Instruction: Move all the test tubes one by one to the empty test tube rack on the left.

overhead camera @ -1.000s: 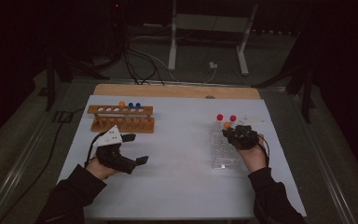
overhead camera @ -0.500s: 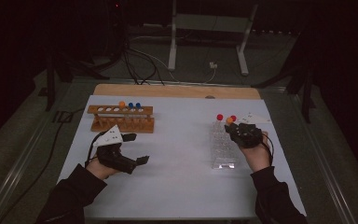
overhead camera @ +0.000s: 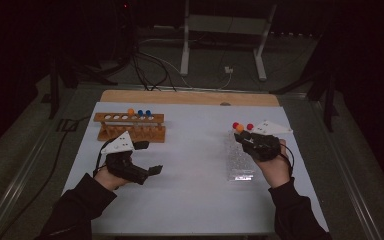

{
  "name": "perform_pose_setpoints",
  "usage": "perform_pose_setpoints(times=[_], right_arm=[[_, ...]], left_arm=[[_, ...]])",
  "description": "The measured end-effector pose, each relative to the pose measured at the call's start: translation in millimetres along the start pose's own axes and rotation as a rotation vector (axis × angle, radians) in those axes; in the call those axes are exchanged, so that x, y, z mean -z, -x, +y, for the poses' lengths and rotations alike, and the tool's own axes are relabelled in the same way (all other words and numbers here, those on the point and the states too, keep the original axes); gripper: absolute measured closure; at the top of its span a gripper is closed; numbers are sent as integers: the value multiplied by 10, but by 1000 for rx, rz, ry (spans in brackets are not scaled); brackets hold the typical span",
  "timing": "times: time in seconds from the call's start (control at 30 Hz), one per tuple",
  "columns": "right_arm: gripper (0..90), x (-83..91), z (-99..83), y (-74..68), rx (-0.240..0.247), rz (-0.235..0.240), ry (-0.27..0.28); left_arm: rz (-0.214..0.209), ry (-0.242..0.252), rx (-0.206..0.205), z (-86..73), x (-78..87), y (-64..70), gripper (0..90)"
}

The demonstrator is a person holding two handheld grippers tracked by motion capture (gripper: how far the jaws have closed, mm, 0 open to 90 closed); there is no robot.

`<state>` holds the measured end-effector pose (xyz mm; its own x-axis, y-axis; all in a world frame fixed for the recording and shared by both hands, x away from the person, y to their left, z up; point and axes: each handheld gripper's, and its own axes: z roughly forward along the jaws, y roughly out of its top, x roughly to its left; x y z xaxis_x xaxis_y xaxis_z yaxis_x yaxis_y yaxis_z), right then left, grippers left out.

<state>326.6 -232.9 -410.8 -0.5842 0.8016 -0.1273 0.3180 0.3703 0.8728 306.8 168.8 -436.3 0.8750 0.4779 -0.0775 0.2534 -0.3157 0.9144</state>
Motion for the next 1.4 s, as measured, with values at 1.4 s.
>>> perform_pose_setpoints(times=[1.4], right_arm=[[755,-229,-123,-984,118,315,-81]], left_arm=[[-169,14,-122,420,-532,411,158]])
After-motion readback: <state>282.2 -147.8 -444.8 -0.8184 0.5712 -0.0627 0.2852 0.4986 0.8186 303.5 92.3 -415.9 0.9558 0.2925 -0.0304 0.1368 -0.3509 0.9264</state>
